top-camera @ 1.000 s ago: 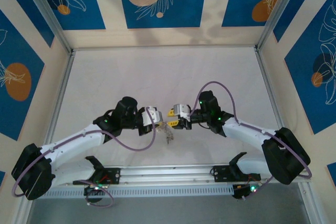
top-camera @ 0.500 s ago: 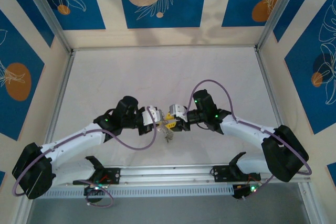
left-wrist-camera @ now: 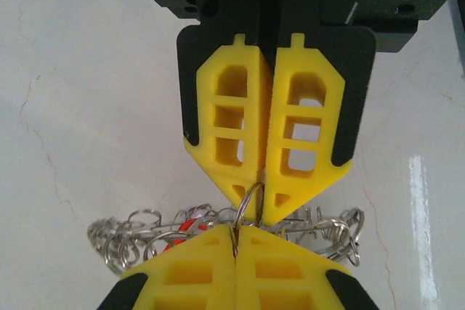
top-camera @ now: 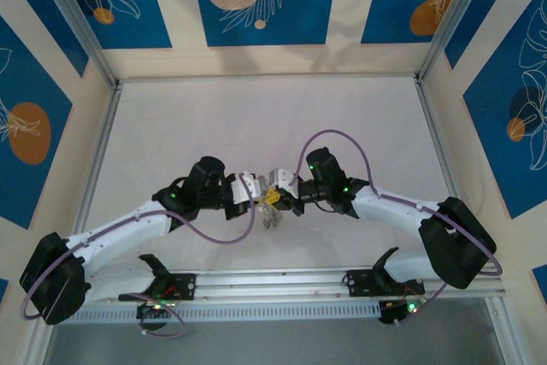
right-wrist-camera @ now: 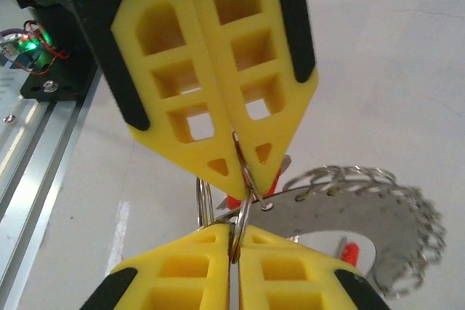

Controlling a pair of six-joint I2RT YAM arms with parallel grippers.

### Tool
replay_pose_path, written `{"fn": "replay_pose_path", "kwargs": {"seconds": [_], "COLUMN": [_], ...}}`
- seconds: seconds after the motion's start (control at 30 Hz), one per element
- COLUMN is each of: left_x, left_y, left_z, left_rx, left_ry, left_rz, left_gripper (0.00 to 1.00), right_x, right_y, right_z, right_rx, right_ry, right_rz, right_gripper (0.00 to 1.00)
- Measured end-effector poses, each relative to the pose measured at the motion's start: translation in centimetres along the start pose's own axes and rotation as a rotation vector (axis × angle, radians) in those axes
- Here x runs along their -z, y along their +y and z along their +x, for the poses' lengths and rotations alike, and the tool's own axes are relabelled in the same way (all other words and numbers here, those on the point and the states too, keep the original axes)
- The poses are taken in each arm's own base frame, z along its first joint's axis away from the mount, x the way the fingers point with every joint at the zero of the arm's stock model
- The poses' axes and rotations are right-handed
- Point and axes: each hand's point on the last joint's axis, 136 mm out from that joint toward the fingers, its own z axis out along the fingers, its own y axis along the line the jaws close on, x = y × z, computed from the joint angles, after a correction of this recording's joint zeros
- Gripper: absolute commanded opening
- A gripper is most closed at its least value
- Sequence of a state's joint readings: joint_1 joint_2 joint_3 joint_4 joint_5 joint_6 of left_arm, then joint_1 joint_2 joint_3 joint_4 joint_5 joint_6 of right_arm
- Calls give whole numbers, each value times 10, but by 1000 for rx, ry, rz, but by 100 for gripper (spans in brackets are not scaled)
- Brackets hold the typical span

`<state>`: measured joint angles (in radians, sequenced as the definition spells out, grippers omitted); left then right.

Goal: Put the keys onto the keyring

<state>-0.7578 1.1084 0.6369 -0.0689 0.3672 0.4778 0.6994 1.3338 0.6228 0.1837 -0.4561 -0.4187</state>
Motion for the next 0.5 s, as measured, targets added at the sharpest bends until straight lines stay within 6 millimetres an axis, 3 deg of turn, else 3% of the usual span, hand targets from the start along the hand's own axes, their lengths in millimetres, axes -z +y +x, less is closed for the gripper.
{"fn": "replay_pose_path", "kwargs": {"seconds": [0.23, 0.47, 0.5], "left_x": [0, 0, 0], "left_y": [2, 2, 2], "left_z": [0, 1, 1], "left_rx": [4, 7, 8], "left_ry": [3, 5, 7], "left_rz": [-9, -10, -12], "left_gripper": [0, 0, 5], "right_x": [0, -1, -1], "right_y": [-4, -4, -5], "right_z": [-4, -7, -7], "right_rx": [-19, -24, -21], "right_ry": [-11, -27, -29], "right_rz": [20, 17, 16], "right_gripper": [14, 0, 0]}}
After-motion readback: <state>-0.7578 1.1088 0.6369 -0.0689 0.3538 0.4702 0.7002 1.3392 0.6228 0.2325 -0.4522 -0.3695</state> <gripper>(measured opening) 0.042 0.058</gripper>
